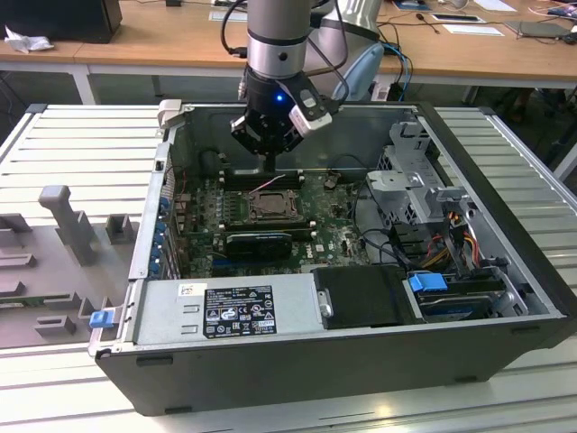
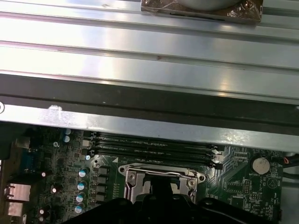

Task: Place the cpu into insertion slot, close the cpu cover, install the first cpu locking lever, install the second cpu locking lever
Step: 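Install the first cpu locking lever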

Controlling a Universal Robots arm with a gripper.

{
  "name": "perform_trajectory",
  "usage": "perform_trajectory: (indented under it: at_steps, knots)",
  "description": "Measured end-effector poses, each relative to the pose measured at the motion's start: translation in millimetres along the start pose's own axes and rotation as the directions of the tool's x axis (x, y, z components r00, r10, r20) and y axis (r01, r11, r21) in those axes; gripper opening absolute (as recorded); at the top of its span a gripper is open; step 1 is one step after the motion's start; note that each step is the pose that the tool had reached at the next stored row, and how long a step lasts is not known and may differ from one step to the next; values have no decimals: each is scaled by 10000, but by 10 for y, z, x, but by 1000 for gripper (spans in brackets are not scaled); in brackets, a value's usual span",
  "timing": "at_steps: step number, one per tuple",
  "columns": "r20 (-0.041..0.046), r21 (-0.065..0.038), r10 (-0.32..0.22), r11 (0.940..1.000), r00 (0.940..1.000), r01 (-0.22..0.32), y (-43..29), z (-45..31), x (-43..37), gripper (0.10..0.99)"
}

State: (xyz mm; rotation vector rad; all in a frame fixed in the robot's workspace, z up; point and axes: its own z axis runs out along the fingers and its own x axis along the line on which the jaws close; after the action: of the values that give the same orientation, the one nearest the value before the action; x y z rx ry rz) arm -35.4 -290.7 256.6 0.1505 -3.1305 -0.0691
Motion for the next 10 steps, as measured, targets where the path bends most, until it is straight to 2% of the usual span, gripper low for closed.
perform_trajectory:
  at_steps: [6,7,10]
  knots:
    - [1,-3,6,10000,10000,-6,-5,8,-49,106]
    - [4,-38,13,10000,10000,-13,-7,11,-54,106]
    - [28,-263,85,9996,10000,-84,-15,25,-61,106]
